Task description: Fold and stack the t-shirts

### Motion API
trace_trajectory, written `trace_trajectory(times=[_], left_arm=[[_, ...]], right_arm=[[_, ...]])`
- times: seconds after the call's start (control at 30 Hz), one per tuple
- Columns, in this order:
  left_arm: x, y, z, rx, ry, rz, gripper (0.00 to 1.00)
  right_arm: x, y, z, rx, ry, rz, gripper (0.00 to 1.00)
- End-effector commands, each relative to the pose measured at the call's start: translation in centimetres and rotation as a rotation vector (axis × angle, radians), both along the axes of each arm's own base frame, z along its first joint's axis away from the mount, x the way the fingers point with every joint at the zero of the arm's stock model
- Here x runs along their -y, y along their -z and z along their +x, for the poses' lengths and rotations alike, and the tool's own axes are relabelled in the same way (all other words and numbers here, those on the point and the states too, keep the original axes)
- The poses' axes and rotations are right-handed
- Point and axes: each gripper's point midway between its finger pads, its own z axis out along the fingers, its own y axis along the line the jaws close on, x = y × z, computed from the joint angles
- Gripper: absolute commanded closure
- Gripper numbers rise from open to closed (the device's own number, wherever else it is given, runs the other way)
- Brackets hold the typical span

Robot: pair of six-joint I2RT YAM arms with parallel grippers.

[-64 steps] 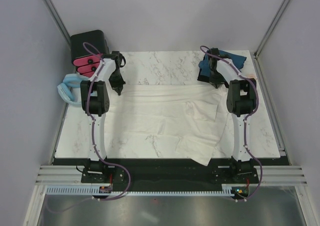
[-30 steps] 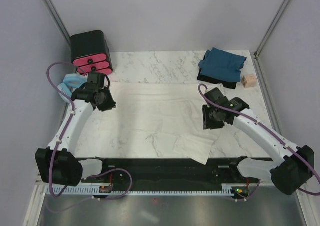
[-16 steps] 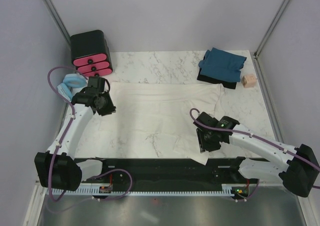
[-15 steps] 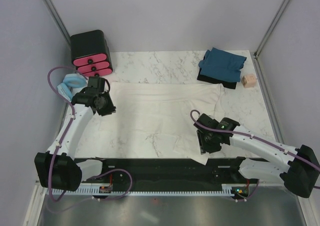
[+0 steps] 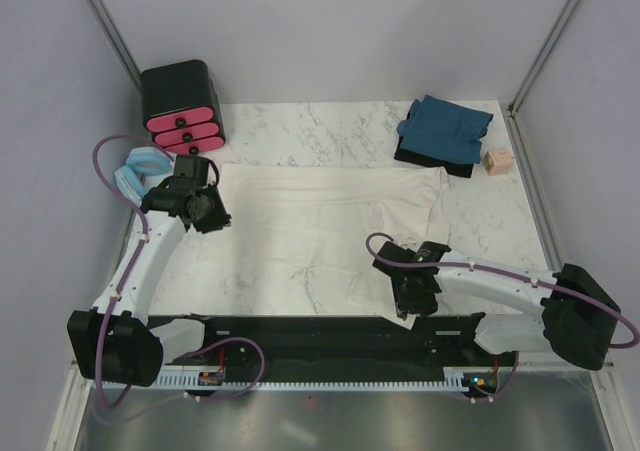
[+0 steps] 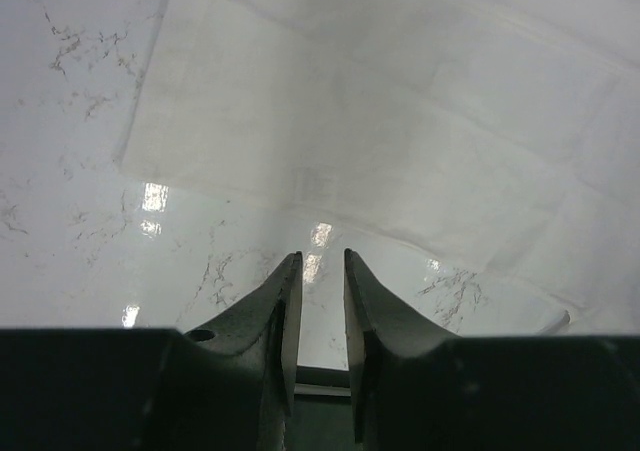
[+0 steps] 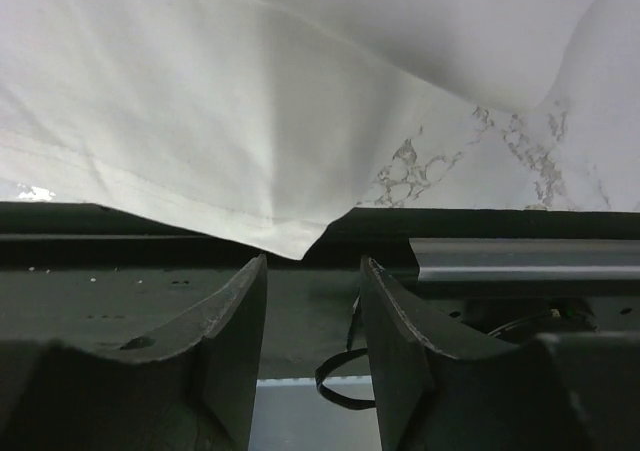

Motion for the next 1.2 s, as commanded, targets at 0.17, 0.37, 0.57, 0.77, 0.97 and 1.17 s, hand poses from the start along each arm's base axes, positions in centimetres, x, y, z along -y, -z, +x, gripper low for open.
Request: trace_trajectory(times=[0.17,0.37,0.57,0.77,0.97,1.17], left_arm=[[-0.8,-1.1,-0.3,0.021,0.009,0.043,0.7],[-0.7,-1.0,-0.2,0.014,0.015,0.038,0.7],[-0.5,-1.5,0.0,0.026,0.022,0.032,0.7],[-0.6,-1.7,0.0,0.026,0.025,0.039,0.71],[-0.6,-1.1,-0.2,0.009,0.024,0.035,0.71],[-0.7,-1.0,-0.2,0.003,0.022,0.039,0.71]], right_arm=[[-0.5,0.1,1.4,0.054,0.069,-0.057,0.5],[-0.5,0.5,1.2,0.028,0.068,-0.081,0.47],[-0.4,2.2,0.4,-0.057,0.043,-0.142,0.46],[-0.6,3.6,-0.3,-0.086,0.038,-0.113,0.49],[-1.6,3.3,0.8,-0.048,0.027,-0.083,0.64],[-2.2,3.3,1.4,-0.04,0.012,-0.083,1.0]])
